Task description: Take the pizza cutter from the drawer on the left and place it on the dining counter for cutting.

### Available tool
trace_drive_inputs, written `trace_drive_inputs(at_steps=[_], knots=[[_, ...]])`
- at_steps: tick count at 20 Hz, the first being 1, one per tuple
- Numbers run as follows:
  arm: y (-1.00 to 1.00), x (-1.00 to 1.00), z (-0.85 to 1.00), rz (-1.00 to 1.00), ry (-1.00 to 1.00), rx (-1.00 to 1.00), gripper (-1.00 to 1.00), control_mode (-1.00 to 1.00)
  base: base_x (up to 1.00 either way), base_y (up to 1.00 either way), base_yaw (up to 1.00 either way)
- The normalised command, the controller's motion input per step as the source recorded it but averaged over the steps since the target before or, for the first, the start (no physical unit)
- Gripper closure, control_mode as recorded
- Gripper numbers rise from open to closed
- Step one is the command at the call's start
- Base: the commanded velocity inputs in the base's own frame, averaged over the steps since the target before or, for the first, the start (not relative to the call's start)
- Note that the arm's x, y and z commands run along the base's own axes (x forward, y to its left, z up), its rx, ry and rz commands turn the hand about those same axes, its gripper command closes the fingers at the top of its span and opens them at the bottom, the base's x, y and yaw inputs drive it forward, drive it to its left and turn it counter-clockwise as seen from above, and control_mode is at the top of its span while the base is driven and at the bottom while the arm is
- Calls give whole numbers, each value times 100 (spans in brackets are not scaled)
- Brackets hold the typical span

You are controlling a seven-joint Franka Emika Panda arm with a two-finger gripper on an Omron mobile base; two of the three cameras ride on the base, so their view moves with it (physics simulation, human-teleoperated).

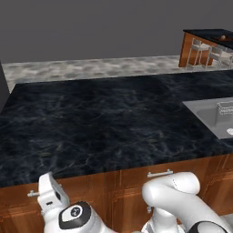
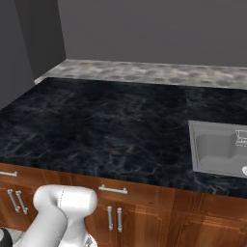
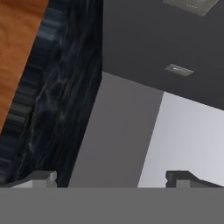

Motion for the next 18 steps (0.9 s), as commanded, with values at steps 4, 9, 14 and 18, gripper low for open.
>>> trace_drive_inputs(at_steps=[4, 9, 14, 18], knots=[[28, 0, -35, 5, 0, 0, -100, -100, 0, 0, 0], [18, 0, -46, 0, 0, 4, -100, -100, 0, 0, 0], [13, 9, -39, 0, 0, 6, -100, -100, 0, 0, 0], [9, 3, -27, 0, 0, 8, -100, -100, 0, 0, 0]])
